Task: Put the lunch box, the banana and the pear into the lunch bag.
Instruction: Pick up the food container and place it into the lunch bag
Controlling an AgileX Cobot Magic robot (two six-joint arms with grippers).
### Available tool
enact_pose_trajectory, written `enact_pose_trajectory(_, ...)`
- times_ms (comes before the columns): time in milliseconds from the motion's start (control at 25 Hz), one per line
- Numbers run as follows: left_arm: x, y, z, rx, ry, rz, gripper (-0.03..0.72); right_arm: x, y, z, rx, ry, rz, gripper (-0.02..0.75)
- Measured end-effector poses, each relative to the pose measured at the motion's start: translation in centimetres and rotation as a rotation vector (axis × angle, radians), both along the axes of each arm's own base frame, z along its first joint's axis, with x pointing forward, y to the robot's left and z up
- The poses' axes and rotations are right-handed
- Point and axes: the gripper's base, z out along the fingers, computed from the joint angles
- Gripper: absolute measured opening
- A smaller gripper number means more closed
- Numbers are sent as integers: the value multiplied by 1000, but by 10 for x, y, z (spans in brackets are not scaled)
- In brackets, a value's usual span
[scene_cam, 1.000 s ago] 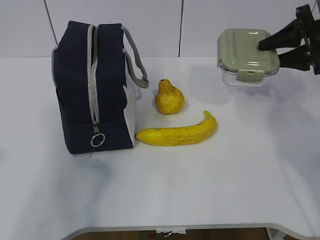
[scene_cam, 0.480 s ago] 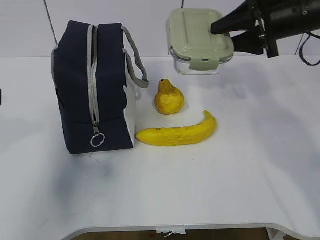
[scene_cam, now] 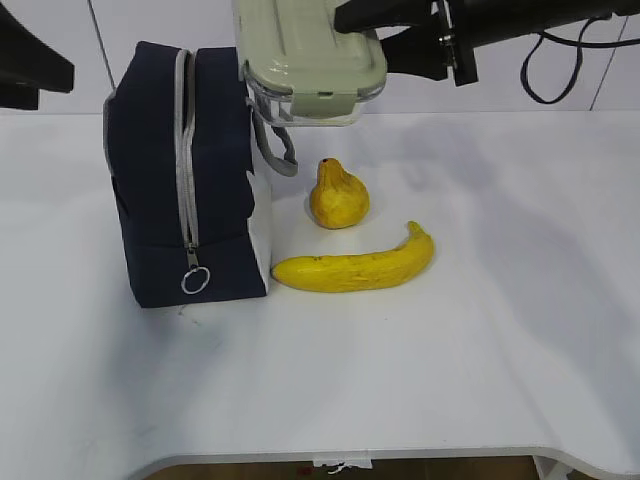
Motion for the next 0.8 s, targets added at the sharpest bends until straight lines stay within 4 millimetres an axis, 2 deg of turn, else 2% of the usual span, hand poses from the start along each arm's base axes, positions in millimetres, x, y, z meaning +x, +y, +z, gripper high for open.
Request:
enact_pose_trajectory(320,61,-6,-15,-54,88,-53,382,3,25,5,42,-25,-58,365)
enact_pose_trajectory(440,77,-8,-19,-70,106,-68,382,5,29,5,46,-34,-89,365)
enact_pose_trajectory(600,92,-8,-39,-76,159,-74,379,7,34,8,72,-37,-127,365)
enact_pose_trajectory(680,95,-8,-47,-78,186,-79,344,8,36,9,84,-38,-140,365)
enact_pose_trajectory(760,96,-10,-49,-76,194,-93,253,7,39,9,95,-36,-144,365)
enact_pose_trajectory(800,95,-10,-49,-72,190,-107,184,7,42,10,106,-34,-144,365)
